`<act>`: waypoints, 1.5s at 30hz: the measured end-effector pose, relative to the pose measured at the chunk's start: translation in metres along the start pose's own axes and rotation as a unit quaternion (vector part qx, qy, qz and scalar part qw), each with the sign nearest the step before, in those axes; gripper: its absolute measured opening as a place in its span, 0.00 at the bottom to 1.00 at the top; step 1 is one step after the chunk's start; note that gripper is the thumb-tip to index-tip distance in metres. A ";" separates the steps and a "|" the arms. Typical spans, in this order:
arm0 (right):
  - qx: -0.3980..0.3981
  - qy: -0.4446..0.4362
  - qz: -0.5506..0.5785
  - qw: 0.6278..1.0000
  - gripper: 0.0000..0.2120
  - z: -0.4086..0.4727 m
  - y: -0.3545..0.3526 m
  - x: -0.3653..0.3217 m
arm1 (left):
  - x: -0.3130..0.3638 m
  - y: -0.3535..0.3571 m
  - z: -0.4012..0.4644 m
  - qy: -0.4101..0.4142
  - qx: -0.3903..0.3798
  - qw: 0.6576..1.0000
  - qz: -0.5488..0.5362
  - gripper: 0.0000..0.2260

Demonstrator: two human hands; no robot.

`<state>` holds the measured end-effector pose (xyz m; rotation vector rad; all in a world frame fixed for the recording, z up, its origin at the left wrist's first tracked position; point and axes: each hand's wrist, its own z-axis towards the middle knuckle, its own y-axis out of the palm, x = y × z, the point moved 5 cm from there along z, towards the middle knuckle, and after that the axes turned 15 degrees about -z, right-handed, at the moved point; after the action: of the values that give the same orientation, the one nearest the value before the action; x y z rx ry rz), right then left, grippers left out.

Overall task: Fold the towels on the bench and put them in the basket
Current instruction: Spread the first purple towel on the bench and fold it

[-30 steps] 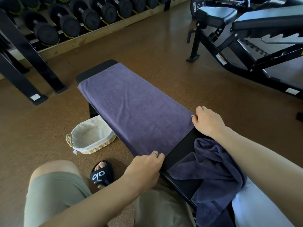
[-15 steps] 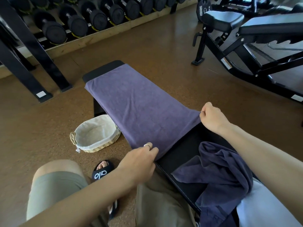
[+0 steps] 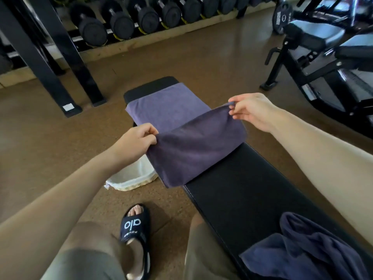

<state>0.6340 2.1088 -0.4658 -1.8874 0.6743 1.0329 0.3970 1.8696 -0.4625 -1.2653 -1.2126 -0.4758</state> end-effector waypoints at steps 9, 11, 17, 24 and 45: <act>0.032 -0.057 -0.091 0.994 0.11 0.138 0.067 -0.051 | -0.051 -0.074 0.119 -0.041 0.156 0.968 -0.190 0.07; 0.063 -0.071 -0.117 0.989 0.11 0.170 0.079 -0.060 | -0.065 -0.082 0.145 -0.044 0.177 0.961 -0.208 0.05; 0.125 -0.153 -0.271 0.942 0.06 0.239 0.120 -0.084 | -0.101 -0.097 0.202 -0.040 0.254 0.946 -0.195 0.05; 0.119 -0.156 -0.357 0.913 0.08 0.284 0.168 -0.066 | -0.142 -0.099 0.228 -0.048 0.294 0.950 -0.096 0.05; 0.022 -0.043 -0.450 0.892 0.21 0.158 0.087 0.024 | -0.141 0.016 0.118 -0.267 0.099 0.905 -0.315 0.21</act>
<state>0.5173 2.2025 -0.5689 -1.7839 -0.2525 0.4687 0.3097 1.9339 -0.6113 -0.8224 -2.1054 -0.4584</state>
